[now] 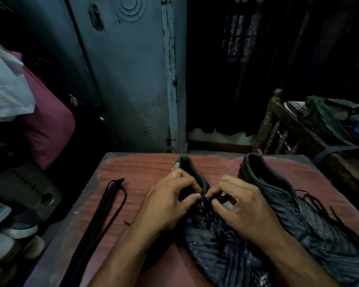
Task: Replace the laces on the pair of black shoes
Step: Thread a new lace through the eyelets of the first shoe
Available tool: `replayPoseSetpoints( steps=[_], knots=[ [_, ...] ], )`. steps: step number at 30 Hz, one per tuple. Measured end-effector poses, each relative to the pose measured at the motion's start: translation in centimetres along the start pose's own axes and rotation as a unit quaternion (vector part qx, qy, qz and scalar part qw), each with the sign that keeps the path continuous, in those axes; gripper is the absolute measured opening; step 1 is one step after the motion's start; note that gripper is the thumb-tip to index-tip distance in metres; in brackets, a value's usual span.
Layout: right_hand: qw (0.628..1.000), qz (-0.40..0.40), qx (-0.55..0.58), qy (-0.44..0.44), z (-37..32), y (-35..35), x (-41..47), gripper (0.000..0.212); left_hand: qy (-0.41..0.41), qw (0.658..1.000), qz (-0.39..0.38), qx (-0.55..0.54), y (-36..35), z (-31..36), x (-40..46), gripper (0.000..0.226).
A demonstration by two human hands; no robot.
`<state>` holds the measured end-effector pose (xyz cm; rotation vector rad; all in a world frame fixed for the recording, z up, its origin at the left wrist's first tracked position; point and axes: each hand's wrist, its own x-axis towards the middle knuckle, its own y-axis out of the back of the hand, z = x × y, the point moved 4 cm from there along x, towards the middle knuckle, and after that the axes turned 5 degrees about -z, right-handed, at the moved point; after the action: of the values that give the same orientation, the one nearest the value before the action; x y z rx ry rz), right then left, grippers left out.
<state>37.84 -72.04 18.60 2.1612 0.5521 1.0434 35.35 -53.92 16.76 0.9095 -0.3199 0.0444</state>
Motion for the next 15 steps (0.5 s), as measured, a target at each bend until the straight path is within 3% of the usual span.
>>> replayPoseSetpoints(
  steps=[9,15],
  knots=[
    [0.998,-0.025,0.051,-0.020,1.1,-0.2,0.0,0.018,0.014,0.998,-0.008,-0.061,0.1,-0.4,-0.1,0.027],
    [0.996,-0.052,0.064,-0.031,1.4,-0.4,0.0,0.034,0.033,0.996,0.021,-0.079,0.1,0.1,0.1,0.026]
  ],
)
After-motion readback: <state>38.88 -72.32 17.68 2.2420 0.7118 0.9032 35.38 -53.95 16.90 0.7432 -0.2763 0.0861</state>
